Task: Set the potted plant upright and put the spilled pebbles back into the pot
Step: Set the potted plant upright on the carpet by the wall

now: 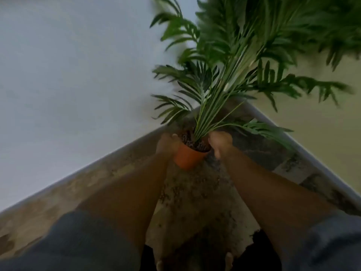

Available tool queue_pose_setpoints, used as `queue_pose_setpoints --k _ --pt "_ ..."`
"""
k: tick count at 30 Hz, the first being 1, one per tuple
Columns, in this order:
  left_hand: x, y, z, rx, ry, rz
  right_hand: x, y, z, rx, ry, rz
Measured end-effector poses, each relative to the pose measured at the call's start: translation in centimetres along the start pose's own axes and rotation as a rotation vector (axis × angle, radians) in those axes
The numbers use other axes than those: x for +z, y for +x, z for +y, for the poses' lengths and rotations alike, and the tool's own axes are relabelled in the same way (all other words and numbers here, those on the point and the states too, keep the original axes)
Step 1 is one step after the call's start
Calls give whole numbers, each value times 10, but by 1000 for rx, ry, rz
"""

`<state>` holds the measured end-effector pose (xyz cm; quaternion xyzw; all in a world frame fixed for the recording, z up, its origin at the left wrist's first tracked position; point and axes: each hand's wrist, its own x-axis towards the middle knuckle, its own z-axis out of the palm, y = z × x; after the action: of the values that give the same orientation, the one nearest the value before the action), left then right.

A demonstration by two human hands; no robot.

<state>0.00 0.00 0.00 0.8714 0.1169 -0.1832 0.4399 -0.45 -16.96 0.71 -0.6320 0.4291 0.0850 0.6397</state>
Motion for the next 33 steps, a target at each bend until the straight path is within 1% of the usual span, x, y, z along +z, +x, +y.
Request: queue_pose_setpoints --k 2,4,7,9,12,15,18,21,26,29,33 --pt "22 24 -23 -51 -26 3 11 31 18 -32 7 32" --pt "45 51 -48 -106 -42 -20 22 66 37 -55 48 20" --pt "81 89 -81 -97 0 -64 35 111 64 -76 51 16" --pt "99 106 -94 -102 -49 -77 41 134 75 -95 49 -9" --pt "120 123 -109 -110 -67 -97 50 160 86 -126 42 9" --pt "137 135 -115 -111 -160 -135 58 174 89 -185 12 12" --pt "148 142 -114 -105 -271 -123 65 183 88 -207 22 -20" --pt "155 146 -116 -124 -358 -113 68 193 86 -218 74 -15" --pt "156 148 -122 -124 -472 -96 64 206 80 -207 59 -120" --pt "155 151 -133 -103 -445 -60 64 209 81 -225 46 -163" --pt "152 157 -153 -68 -443 -65 73 206 85 -306 -25 -153"
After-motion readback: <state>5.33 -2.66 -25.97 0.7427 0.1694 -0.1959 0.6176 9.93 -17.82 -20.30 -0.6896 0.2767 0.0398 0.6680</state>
